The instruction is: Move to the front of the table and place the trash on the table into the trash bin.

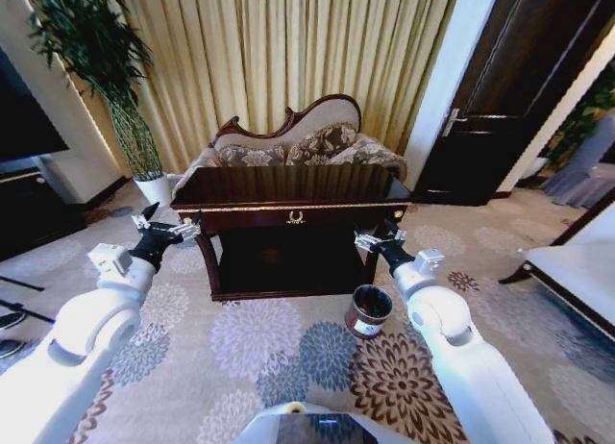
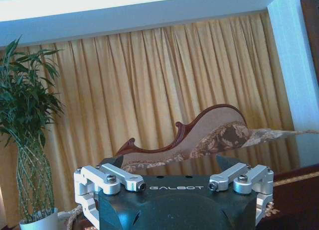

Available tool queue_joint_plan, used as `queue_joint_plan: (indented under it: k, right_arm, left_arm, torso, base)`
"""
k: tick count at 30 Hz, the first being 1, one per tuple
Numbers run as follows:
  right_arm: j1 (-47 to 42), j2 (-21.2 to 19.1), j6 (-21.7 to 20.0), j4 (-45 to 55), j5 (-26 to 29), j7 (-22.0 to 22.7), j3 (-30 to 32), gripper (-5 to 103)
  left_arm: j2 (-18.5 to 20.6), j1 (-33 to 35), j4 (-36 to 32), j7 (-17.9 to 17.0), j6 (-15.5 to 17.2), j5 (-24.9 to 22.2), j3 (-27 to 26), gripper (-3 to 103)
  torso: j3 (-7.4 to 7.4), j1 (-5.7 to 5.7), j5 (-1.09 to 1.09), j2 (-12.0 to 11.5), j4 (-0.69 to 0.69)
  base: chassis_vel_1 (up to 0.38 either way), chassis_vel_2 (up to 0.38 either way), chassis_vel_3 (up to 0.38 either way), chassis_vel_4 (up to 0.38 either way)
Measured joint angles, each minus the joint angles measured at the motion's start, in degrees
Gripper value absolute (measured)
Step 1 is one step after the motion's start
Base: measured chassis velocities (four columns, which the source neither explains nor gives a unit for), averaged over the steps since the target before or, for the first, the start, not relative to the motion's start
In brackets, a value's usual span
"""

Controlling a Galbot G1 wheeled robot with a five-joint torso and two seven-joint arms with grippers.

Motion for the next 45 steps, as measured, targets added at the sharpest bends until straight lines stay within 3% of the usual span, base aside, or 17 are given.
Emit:
queue_joint_plan:
  k: [23, 45]
  right_arm:
    - [-0.29, -0.22, 2.15, -1.58, -0.67, -0.51, 0.41, 100]
    - [-1.37, -0.22, 1.58, -1.0, -3.0, 0.07, -0.29, 100]
  left_arm:
    - [0.08, 0.42, -0.53, -0.77, 0.02, -0.04, -0.26, 100]
    - [-0.95, -0.99, 0.08, -0.59, 0.0, 0.0, 1.96, 100]
  torso:
    - [-0.01, -0.01, -0.01, 0.01, -0.01]
    - [0.0, 0.0, 0.01, -0.01, -0.01]
  base:
    - [0.196, -0.211, -0.194, 0.219]
    - [0.132, -0.13, -0.134, 0.133]
